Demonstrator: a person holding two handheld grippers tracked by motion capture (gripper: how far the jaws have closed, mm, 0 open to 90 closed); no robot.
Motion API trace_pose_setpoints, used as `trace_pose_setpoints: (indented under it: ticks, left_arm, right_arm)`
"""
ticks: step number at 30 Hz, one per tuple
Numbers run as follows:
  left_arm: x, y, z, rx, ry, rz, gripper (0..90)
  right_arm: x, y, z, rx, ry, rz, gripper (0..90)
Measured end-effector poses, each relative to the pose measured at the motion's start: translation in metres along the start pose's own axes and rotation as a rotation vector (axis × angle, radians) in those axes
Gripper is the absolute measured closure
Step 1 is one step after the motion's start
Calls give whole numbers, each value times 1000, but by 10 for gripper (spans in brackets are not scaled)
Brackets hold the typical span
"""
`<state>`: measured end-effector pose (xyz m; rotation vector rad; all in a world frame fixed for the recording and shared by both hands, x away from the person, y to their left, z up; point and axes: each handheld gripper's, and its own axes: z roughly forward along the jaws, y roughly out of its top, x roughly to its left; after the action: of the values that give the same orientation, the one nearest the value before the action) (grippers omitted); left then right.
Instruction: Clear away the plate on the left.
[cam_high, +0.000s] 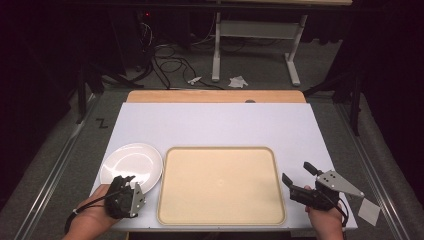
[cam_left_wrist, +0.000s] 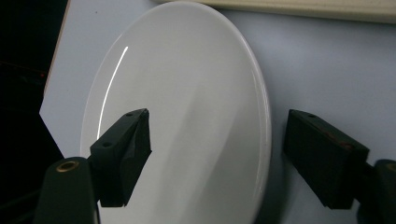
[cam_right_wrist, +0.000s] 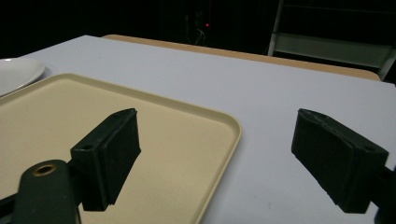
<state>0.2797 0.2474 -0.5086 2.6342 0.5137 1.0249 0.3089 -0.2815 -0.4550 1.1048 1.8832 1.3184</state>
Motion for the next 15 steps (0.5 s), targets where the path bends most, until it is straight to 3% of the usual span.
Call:
trace_pose_setpoints:
  ticks: [9,11,15]
  left_arm:
    - [-1,0,1,9,-13,42,367]
    - [-1,0,1,11,-14,41,375]
    - [2,0,3,18,-37,2,445]
  right_arm:
    - [1,0,0,6,-1,2,162]
    - [1,0,0,6,-1,0,162]
    - [1,0,0,5,1,1,162]
